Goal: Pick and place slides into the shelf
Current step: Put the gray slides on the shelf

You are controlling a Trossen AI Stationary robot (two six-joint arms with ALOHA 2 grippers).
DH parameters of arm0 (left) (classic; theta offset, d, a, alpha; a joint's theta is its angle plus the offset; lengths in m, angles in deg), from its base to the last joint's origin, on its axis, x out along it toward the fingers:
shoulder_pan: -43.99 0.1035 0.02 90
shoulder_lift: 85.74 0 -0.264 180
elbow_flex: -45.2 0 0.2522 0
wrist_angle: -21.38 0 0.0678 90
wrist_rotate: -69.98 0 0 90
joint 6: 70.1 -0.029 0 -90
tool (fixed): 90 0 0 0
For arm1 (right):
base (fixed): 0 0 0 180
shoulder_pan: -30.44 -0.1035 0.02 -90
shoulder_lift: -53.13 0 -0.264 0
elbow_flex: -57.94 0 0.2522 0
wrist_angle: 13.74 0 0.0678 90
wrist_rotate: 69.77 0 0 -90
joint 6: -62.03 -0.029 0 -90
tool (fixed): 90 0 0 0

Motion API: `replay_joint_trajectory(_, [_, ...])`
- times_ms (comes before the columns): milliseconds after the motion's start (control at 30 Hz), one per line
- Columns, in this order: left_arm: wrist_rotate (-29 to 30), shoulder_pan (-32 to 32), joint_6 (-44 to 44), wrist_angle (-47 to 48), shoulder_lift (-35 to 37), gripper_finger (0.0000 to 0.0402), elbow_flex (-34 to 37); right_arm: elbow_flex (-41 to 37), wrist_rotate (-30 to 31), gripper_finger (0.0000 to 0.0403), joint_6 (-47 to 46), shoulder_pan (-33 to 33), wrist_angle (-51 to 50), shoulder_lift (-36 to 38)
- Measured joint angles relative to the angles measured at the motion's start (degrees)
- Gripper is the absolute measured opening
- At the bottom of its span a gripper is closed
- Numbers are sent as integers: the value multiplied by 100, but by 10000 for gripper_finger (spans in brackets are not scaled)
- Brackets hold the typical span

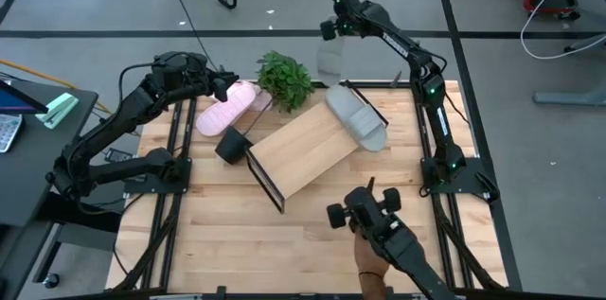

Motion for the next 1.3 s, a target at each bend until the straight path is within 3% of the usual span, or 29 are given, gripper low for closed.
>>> replay_joint_trajectory(167, [1,0,-70,7,0,146,0,0,60,21,-132,126,401,285])
replay_joint_trajectory(300, [-1,0,-81,11,0,144,0,0,-369,21,-146,218,637,640])
replay_joint_trajectory(500, [-1,1,-79,13,0,149,0,0,-1463,21,-44,255,681,1305])
replay_joint_trajectory(767, [-235,0,-79,19,0,147,0,0,-3396,20,-476,249,668,2098])
replay_joint_trajectory(1033, [-447,0,-110,34,0,143,0,0,-4592,20,-791,-88,-458,2463])
replay_joint_trajectory(1300, [-759,2,-173,46,0,151,0,-5,-4513,20,-698,-1013,-1721,2441])
